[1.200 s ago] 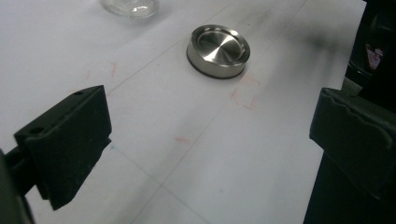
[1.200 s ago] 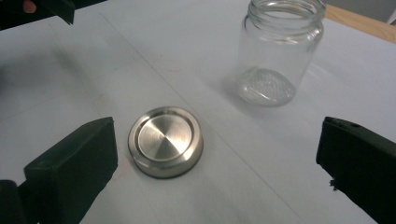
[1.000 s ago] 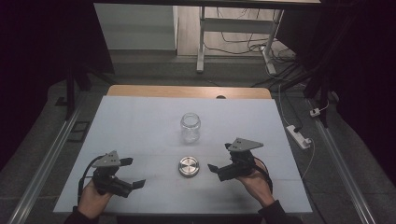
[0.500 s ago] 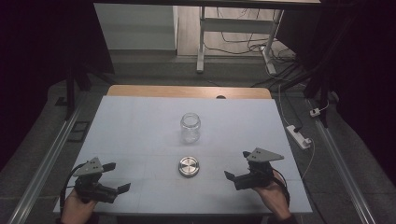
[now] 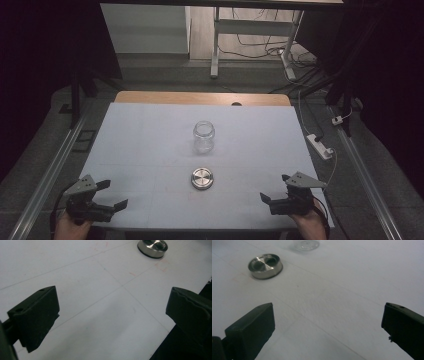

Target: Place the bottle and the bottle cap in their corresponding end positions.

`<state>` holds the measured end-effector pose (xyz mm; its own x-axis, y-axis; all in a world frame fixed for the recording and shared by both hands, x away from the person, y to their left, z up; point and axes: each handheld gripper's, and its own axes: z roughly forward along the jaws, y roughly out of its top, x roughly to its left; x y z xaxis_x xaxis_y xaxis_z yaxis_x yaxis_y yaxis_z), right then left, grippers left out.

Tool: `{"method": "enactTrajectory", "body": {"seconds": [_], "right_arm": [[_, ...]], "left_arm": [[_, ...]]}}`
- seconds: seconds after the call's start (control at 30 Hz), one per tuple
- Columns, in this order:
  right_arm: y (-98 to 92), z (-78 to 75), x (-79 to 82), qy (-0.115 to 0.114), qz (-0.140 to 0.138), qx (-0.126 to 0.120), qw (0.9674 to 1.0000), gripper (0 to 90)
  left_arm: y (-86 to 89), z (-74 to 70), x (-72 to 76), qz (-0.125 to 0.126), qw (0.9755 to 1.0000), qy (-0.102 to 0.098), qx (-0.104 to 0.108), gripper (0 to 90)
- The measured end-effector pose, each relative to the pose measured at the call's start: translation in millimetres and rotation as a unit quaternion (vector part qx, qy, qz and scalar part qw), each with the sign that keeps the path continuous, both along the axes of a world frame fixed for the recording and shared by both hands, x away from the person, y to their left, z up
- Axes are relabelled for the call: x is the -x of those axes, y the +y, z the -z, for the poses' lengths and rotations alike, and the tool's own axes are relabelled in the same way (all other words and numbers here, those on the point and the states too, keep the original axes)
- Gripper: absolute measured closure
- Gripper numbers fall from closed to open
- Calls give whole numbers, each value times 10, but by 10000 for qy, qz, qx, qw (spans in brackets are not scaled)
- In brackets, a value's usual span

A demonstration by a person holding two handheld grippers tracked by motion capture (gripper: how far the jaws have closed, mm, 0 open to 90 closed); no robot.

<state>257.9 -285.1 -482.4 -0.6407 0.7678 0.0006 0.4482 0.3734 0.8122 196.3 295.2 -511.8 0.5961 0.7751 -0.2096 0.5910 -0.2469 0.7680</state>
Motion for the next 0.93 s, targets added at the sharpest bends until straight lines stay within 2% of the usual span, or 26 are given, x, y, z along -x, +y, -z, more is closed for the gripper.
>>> {"method": "enactTrajectory", "body": {"seconds": [0.37,0.43,0.57,0.73,0.93], "right_arm": [[-281,131,161,257,433,-106,9987,0],[-305,118,186,217,487,-170,9984,0],[-329,113,220,279,527,-153,9981,0],[-331,115,241,369,545,-48,9978,0],[-320,123,238,407,549,42,9977,0]], "left_arm": [[73,71,64,-169,9996,185,-159,0],[83,94,77,-207,9992,259,-231,0],[97,130,95,-262,9983,387,-338,0],[114,136,125,-337,9976,442,-402,0],[125,142,118,-369,9972,526,-378,0]]}}
